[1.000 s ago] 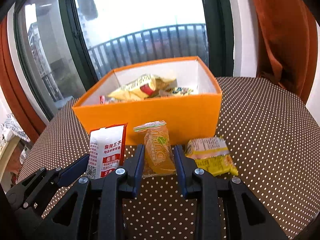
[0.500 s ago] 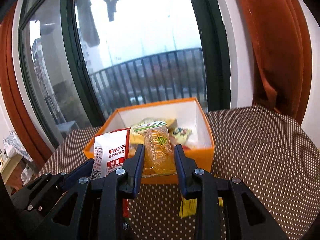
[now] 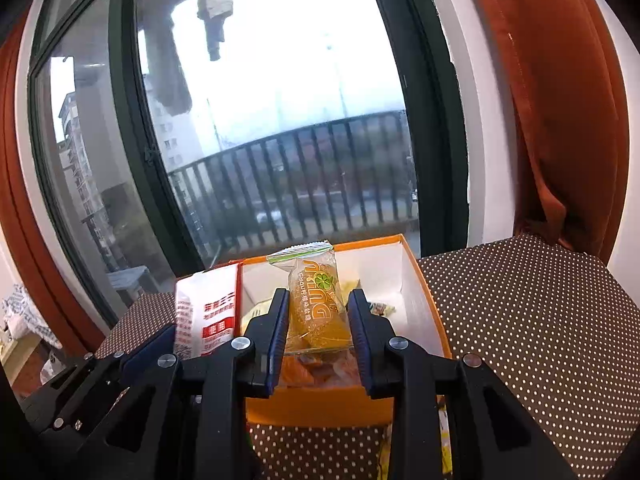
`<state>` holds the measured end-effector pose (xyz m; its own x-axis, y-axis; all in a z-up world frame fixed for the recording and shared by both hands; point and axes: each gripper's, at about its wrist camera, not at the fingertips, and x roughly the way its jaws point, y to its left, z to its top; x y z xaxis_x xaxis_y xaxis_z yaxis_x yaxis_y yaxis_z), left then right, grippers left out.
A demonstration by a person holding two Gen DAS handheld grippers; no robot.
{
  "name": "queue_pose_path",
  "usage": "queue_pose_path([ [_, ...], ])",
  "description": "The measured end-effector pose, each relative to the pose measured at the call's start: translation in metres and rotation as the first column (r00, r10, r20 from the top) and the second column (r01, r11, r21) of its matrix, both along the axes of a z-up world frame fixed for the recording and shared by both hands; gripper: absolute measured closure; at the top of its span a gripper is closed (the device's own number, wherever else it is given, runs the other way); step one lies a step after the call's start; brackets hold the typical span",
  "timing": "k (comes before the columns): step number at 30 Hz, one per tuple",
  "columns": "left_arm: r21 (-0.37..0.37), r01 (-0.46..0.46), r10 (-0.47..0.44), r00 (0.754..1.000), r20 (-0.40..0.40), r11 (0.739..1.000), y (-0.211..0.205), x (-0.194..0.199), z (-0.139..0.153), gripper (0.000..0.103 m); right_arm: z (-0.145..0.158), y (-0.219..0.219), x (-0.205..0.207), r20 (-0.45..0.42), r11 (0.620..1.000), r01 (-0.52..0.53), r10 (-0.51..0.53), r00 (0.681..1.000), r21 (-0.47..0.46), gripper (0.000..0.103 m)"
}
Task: Organize snacks
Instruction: 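Lift both held packets and carry them over the orange box, then open both tools to drop the sachet and cake packet into the box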
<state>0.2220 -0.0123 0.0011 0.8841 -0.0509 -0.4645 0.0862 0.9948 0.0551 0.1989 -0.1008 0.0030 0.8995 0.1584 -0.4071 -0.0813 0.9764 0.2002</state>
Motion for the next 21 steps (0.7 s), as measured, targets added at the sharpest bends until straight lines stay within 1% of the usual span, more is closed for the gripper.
queue_pose_path([
  [2, 0.018, -0.02, 0.019, 1.0, 0.012, 1.0, 0.002, 0.005, 0.0, 0.057, -0.001, 0.003, 0.009, -0.008, 1.0, 0.002, -0.002, 1.0, 0.005, 0.07],
  [6, 0.025, -0.029, 0.029, 1.0, -0.008, 0.999, 0.006, 0.024, -0.004, 0.057, -0.007, 0.004, 0.026, -0.026, 1.0, 0.017, -0.017, 1.0, 0.007, 0.07],
  [8, 0.022, -0.027, 0.027, 0.999, -0.031, 0.999, 0.009, 0.034, -0.01, 0.057, -0.013, 0.004, 0.035, -0.046, 1.0, 0.023, -0.023, 0.999, 0.006, 0.07],
  [14, 0.027, -0.05, 0.053, 0.992, -0.114, 0.998, 0.02, 0.059, -0.038, 0.057, -0.04, 0.013, 0.064, -0.142, 1.0, 0.022, -0.023, 0.99, -0.004, 0.07],
  [21, 0.005, -0.048, 0.048, 0.987, -0.153, 0.999, 0.032, 0.076, -0.057, 0.056, -0.057, 0.021, 0.074, -0.183, 0.999, 0.018, -0.023, 0.983, -0.029, 0.07],
])
